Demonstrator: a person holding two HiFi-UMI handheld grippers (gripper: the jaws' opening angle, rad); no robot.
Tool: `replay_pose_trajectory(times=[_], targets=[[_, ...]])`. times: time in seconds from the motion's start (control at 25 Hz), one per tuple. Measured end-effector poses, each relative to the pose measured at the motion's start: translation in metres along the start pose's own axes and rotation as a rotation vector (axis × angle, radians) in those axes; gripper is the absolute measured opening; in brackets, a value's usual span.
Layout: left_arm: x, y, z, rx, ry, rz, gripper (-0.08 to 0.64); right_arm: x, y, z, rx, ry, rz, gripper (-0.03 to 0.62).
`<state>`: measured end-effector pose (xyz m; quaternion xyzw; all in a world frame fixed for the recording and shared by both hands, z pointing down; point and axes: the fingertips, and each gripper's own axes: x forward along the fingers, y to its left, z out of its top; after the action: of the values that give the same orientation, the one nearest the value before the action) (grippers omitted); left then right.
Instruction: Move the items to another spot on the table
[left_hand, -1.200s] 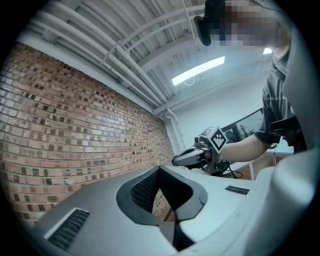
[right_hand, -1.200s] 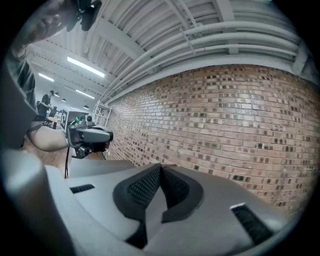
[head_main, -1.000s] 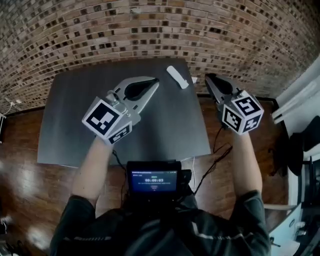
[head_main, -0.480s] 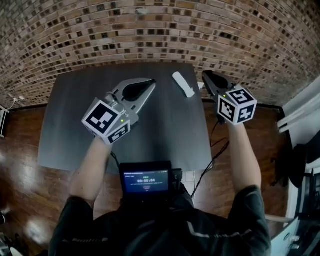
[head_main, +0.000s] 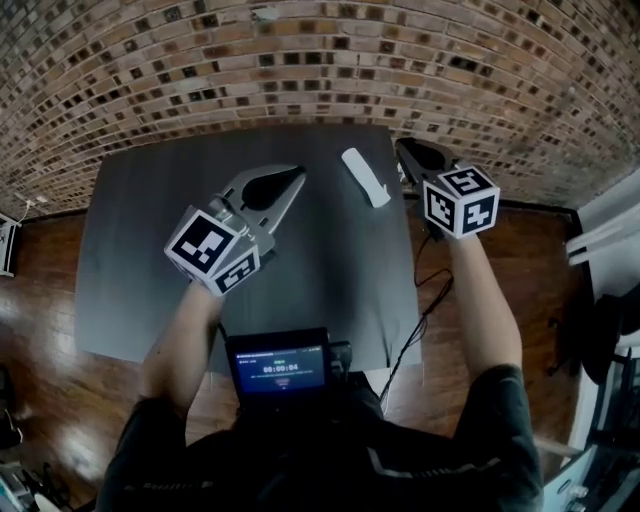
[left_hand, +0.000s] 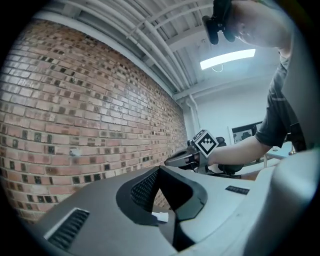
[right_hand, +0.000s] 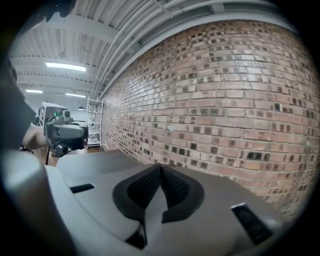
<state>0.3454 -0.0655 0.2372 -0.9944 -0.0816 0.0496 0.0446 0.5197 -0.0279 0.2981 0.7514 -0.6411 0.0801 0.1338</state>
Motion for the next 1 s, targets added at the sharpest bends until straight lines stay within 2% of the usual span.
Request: replay_pose_trajectory(times=[0.12, 0.16, 0.2, 0.32, 0.44, 0.68, 0.76, 1.0], targets=[[0.024, 0.009, -0.014, -0.028, 0.014, -0.003, 0.003, 0.024, -0.018, -0.020, 0.021, 0.035, 0.014, 0.012], [0.031, 0.012, -0.019, -0.028, 0.023, -0.006, 0.003, 0.032, -0.023, -0.027, 0.027, 0.049, 0.021, 0.056], [0.039, 0.016, -0.025, -0.028, 0.033, -0.009, 0.003, 0.040, -0.027, -0.033, 0.035, 0.058, 0.030, 0.064], [0.057, 0.025, -0.044, -0.028, 0.070, -0.032, 0.003, 0.067, -0.038, -0.050, 0.067, 0.075, 0.066, 0.064], [0.074, 0.031, -0.067, -0.030, 0.113, -0.052, 0.003, 0.090, -0.053, -0.075, 0.084, 0.115, 0.068, 0.064], [0.094, 0.060, -0.113, -0.086, 0.167, -0.010, 0.003, 0.140, -0.073, -0.117, 0.124, 0.168, 0.069, 0.067], [0.100, 0.067, -0.132, -0.101, 0.191, -0.001, 0.003, 0.154, -0.077, -0.137, 0.136, 0.206, 0.081, 0.176], [0.111, 0.088, -0.175, -0.130, 0.236, 0.009, 0.003, 0.188, -0.086, -0.194, 0.167, 0.311, 0.084, 0.178]])
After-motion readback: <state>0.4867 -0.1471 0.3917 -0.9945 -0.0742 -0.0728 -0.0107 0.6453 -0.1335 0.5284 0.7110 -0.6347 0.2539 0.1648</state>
